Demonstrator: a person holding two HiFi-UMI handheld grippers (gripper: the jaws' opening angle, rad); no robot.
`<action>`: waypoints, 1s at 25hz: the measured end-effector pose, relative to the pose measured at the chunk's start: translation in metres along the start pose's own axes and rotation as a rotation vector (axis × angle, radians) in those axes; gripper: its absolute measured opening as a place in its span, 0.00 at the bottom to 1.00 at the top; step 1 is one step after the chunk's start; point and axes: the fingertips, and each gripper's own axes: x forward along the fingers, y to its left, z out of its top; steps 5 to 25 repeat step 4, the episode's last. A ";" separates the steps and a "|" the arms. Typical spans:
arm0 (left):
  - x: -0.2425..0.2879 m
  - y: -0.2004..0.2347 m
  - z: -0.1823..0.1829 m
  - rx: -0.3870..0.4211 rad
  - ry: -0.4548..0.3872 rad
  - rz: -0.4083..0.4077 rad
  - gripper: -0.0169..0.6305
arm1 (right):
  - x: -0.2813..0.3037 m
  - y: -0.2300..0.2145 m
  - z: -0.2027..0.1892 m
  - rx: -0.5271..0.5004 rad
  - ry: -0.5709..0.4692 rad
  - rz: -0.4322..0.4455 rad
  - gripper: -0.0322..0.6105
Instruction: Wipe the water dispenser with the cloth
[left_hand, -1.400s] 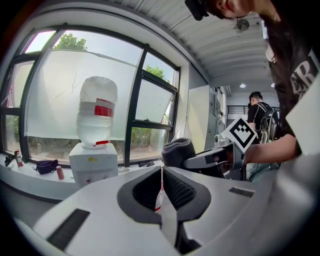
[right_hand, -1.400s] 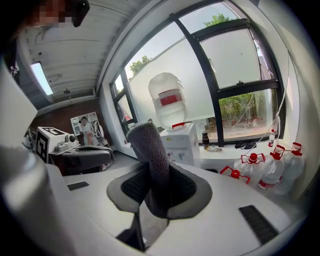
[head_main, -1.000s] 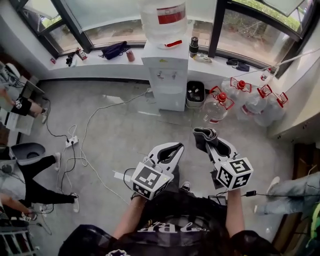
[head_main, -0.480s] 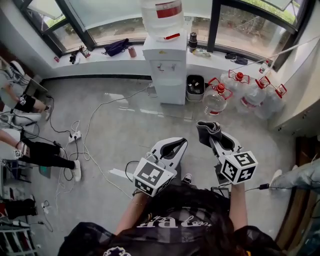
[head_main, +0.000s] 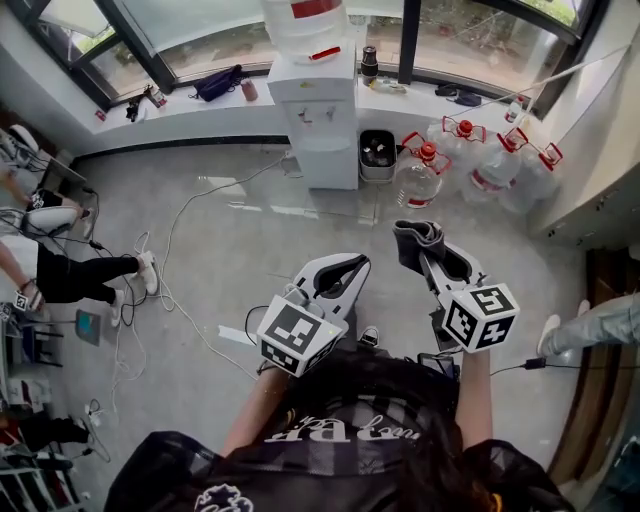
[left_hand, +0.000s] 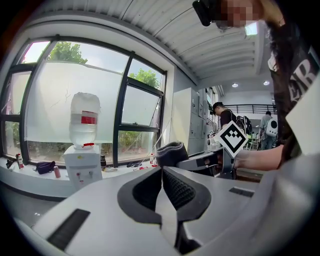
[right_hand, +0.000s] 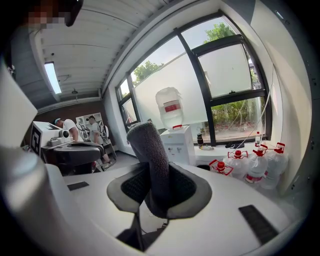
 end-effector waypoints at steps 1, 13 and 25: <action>-0.001 -0.001 0.000 0.003 0.000 -0.002 0.06 | -0.002 -0.001 -0.001 -0.002 0.000 -0.005 0.21; -0.004 -0.004 -0.001 0.006 0.004 -0.002 0.06 | -0.007 -0.002 -0.003 -0.005 0.002 -0.019 0.21; -0.004 -0.004 -0.001 0.006 0.004 -0.002 0.06 | -0.007 -0.002 -0.003 -0.005 0.002 -0.019 0.21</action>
